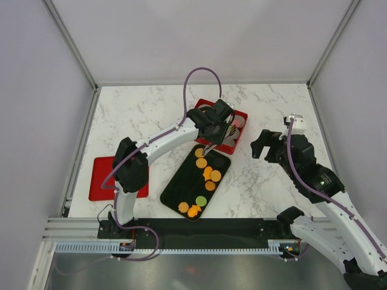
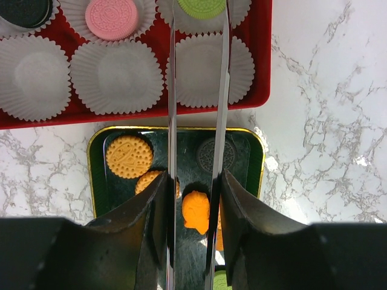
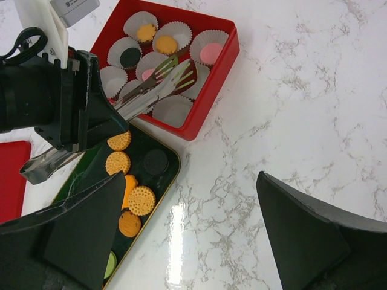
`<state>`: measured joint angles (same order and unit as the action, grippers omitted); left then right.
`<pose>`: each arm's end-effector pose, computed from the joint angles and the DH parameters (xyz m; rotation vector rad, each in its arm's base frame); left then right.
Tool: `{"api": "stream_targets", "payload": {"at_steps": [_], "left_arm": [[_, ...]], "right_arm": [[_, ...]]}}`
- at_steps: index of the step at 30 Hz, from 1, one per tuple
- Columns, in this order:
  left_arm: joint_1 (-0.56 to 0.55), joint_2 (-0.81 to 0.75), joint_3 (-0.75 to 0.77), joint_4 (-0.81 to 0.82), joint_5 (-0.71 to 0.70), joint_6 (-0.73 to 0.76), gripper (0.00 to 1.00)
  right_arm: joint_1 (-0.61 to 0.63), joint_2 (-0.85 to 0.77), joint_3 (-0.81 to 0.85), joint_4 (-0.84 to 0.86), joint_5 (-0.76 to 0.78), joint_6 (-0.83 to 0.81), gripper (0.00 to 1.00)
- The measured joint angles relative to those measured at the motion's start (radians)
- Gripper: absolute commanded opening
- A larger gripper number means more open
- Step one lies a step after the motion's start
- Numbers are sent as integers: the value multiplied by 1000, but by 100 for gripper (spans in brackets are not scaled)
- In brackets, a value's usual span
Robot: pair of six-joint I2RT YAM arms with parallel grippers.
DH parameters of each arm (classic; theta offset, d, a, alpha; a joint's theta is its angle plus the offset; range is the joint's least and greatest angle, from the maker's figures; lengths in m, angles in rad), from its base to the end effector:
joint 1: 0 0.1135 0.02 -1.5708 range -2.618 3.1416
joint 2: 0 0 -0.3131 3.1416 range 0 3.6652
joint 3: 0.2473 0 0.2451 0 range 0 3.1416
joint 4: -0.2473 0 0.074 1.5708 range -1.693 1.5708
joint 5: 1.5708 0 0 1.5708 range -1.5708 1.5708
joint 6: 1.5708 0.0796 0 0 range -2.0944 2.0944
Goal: Pack the cookies
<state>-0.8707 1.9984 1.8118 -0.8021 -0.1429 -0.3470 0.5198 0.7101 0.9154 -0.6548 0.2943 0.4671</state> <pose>0.3170 -0.3586 0.2857 0.6121 2.4965 -0.2894 0.1315 0.0486 0.3595 0.1338 2.0110 0.3348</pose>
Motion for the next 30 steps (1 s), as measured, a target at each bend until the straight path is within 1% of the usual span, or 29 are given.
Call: {"api": "stream_targets", "payload": {"at_steps": [3, 9, 10, 13, 14, 23, 26, 30], "left_arm": [[1, 13, 3, 2, 6, 1, 41], [1, 25, 3, 2, 14, 1, 48], [1, 25, 5, 2, 14, 2, 51], [1, 25, 10, 4, 14, 4, 52], [1, 25, 13, 4, 14, 5, 53], [1, 25, 31, 5, 5, 22, 54], [1, 20, 31, 4, -9, 26, 53], [1, -29, 23, -3, -29, 27, 52]], "right_arm": [[0, -5, 0, -8, 0, 0, 98], [0, -6, 0, -13, -1, 0, 98], [0, -6, 0, -13, -1, 0, 98], [0, -6, 0, -13, -1, 0, 98], [0, -5, 0, -13, -1, 0, 98], [0, 8, 0, -12, -5, 0, 98], [0, 14, 0, -11, -6, 0, 98], [0, 27, 0, -5, -10, 0, 98]]}}
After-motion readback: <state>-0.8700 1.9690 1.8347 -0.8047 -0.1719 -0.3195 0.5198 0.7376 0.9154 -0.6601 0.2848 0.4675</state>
